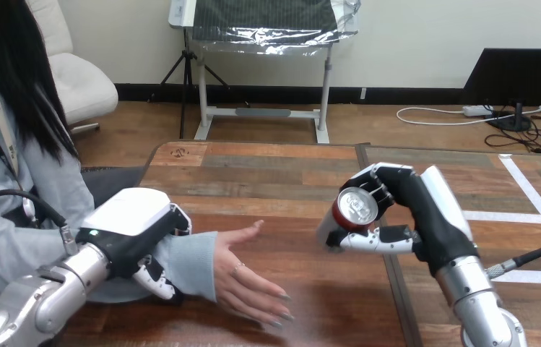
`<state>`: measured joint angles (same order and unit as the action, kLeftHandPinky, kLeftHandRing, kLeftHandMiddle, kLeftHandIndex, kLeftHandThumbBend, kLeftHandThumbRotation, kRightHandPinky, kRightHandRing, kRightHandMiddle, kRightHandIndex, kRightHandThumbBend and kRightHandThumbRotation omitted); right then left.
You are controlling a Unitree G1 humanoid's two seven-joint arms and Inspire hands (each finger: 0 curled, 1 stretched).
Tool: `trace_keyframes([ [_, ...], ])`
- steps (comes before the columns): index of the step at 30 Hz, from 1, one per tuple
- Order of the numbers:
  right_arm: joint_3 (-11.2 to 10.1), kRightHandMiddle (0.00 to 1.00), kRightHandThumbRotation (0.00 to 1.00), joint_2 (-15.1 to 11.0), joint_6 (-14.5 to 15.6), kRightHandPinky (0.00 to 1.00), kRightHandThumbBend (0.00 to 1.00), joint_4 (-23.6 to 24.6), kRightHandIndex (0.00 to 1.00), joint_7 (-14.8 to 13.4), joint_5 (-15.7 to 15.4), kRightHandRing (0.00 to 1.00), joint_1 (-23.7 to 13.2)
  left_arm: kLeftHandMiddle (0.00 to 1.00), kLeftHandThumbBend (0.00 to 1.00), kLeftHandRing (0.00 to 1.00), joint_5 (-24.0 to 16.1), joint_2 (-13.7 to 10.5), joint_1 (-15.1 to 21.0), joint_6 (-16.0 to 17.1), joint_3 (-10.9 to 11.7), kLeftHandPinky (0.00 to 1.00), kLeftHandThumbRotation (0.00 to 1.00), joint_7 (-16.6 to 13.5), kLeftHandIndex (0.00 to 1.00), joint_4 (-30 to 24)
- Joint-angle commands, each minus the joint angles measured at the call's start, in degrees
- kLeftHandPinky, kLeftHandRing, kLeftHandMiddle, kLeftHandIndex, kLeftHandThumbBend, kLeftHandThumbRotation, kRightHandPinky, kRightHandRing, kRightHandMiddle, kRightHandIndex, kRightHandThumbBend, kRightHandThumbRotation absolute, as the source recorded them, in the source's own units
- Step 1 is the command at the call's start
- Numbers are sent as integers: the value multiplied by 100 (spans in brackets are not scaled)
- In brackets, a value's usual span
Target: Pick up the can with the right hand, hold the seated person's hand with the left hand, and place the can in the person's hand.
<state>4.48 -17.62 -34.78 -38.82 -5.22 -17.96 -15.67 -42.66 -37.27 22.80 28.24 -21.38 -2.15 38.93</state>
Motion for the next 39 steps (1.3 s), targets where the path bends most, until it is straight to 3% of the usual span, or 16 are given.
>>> trace_keyframes([
  [1,-15,53,0,73,-264,42,80,-35,51,-23,85,47,-680,32,90,25,293,-19,341,53,341,19,0,-62,36,-861],
  [10,64,51,0,157,-338,40,80,-142,51,-14,73,45,-741,32,91,25,393,-22,227,-104,474,19,0,78,36,-1343],
  [22,188,51,0,324,-181,39,79,-6,52,50,53,44,-714,32,92,25,503,-42,143,-174,611,19,0,290,35,-1840],
  [28,302,51,0,388,-69,39,80,96,52,-146,-224,44,-694,32,91,25,570,-18,92,-320,689,19,0,468,35,-2098],
  [39,374,50,0,677,-181,37,78,62,52,18,-63,42,-643,32,92,25,655,19,49,-355,759,18,0,478,35,-2288],
])
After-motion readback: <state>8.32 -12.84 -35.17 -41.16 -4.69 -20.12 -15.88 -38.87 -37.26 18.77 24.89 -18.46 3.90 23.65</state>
